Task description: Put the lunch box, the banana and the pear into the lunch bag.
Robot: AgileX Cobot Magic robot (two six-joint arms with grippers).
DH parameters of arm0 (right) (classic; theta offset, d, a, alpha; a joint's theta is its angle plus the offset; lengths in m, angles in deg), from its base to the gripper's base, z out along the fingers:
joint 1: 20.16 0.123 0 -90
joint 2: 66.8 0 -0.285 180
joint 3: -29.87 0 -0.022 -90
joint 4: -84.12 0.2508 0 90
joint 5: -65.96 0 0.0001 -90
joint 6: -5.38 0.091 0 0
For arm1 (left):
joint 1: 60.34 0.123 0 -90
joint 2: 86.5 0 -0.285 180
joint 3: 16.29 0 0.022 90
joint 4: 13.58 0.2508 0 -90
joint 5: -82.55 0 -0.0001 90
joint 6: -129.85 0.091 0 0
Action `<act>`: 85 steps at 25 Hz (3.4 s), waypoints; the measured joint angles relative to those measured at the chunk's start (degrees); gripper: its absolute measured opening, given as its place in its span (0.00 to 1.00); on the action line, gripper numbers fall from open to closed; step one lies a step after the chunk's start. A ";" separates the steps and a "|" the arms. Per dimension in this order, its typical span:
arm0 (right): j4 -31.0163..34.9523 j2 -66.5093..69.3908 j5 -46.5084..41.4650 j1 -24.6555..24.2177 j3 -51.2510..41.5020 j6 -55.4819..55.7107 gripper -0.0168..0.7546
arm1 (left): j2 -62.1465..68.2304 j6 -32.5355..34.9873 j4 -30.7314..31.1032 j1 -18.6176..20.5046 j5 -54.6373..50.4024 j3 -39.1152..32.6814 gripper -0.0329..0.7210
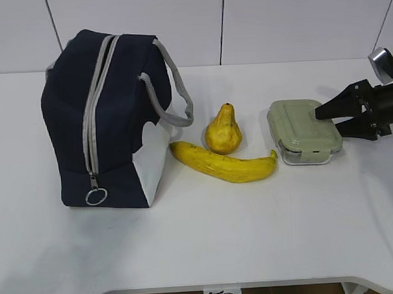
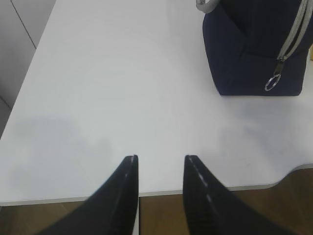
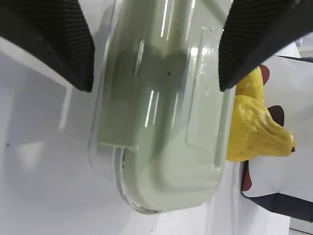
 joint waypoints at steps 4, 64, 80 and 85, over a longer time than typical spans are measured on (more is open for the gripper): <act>0.38 0.36 0.04 0.16 0.00 -0.11 0.79 | 0.00 0.00 0.00 0.00 0.00 0.00 0.36; 4.87 2.89 0.38 0.41 0.09 11.12 0.51 | 0.00 0.00 -0.13 0.00 0.00 0.00 0.36; -0.03 -4.98 1.47 0.41 0.09 17.50 0.51 | 0.00 0.00 -4.11 0.00 0.00 0.00 0.36; -0.27 -8.92 1.36 0.41 0.09 20.71 0.51 | 3.66 0.00 -7.84 0.00 0.00 1.40 0.36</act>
